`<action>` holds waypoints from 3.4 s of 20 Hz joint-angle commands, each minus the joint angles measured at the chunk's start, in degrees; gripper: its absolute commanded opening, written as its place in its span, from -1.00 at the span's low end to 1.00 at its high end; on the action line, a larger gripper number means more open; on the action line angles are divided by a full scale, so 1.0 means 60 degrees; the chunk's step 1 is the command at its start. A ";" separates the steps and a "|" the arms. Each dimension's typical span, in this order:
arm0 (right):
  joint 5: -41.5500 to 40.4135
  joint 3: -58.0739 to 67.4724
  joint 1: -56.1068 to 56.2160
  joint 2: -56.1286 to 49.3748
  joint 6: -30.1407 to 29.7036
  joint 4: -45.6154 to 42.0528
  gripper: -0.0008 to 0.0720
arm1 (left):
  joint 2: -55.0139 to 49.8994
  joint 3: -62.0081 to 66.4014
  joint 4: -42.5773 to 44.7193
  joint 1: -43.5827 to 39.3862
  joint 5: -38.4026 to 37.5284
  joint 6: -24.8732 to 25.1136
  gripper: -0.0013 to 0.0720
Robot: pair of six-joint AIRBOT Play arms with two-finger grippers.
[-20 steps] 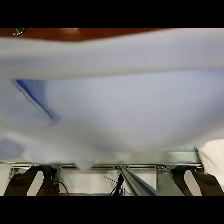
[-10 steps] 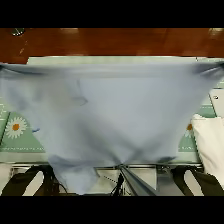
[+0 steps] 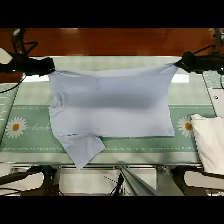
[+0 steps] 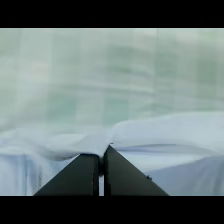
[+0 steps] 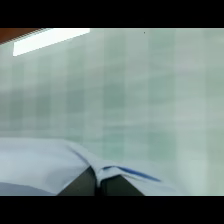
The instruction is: Fold the shirts.
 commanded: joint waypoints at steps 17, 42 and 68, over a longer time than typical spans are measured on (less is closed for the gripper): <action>0.4896 0.1840 -0.0656 -0.2597 0.0302 -0.1945 -0.92 | -0.2255 0.0820 -0.0200 0.0477 -0.4951 0.1213 -0.91; 0.1337 -0.7391 -0.1213 0.4105 -0.0973 0.0652 0.72 | 0.4382 -0.8914 -0.2401 0.5504 -0.3759 0.2470 0.95; 0.3774 -0.7737 -0.3759 0.4109 0.0827 -0.2892 0.72 | 0.4404 -0.9442 -0.3956 0.2124 -0.2681 0.2718 -0.91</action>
